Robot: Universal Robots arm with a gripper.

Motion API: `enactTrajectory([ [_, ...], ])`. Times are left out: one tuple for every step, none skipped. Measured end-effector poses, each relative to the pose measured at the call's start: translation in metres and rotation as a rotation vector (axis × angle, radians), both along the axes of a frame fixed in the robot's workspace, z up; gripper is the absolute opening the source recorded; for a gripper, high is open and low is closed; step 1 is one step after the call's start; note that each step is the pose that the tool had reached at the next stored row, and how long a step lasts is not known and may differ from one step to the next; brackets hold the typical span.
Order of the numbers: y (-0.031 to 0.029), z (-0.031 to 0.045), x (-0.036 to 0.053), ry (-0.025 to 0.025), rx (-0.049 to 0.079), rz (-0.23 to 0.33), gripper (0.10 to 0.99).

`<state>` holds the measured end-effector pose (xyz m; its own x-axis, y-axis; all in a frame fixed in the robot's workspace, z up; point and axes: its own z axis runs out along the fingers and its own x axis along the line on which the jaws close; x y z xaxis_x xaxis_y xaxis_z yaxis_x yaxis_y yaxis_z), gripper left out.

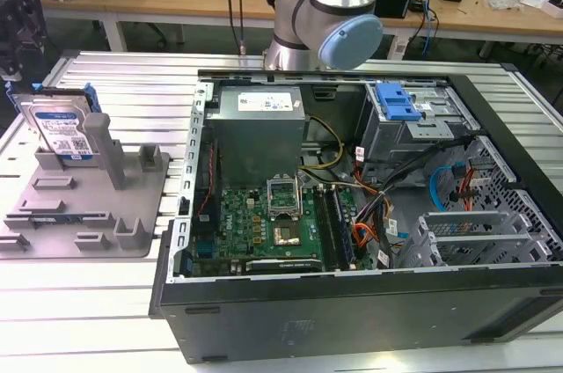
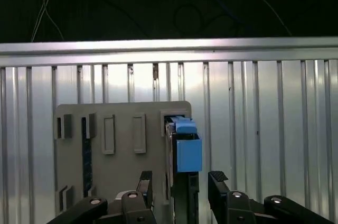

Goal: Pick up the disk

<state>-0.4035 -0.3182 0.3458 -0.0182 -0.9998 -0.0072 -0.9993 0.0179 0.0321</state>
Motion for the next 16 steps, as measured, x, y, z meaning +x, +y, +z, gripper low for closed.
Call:
enactTrajectory([
  [0.0012, -0.0010, -0.0017, 0.0002, 0.000, 0.003, 0.541],
  [0.0018, -0.0023, -0.0043, 0.0003, 0.000, 0.004, 0.541],
  [0.0023, -0.0038, -0.0071, 0.0001, 0.000, 0.004, 0.541],
  [0.0027, -0.0052, -0.0103, 0.0001, 0.000, 0.005, 0.541],
  [0.0029, -0.0067, -0.0150, 0.0000, -0.001, 0.006, 0.541],
  [0.0028, -0.0067, -0.0150, 0.0001, -0.004, 0.006, 0.541],
  [0.0028, -0.0066, -0.0150, 0.0002, -0.005, 0.006, 0.541],
  [0.0029, -0.0066, -0.0151, 0.0002, -0.005, 0.006, 0.541],
  [0.0030, -0.0068, -0.0150, 0.0001, -0.006, 0.006, 0.541],
  [0.0030, -0.0070, -0.0147, 0.0001, -0.009, 0.006, 0.541],
  [0.0030, -0.0075, -0.0143, 0.0001, -0.012, 0.006, 0.541],
  [0.0030, -0.0085, -0.0143, 0.0001, -0.018, 0.006, 0.541],
  [0.0030, -0.0094, -0.0142, 0.0001, -0.020, 0.006, 0.541],
  [0.0032, -0.0104, -0.0142, 0.0002, -0.022, 0.007, 0.541],
  [0.0034, -0.0110, -0.0142, 0.0001, -0.023, 0.007, 0.541],
  [0.0045, -0.0120, -0.0142, -0.0001, -0.023, 0.008, 0.541],
])
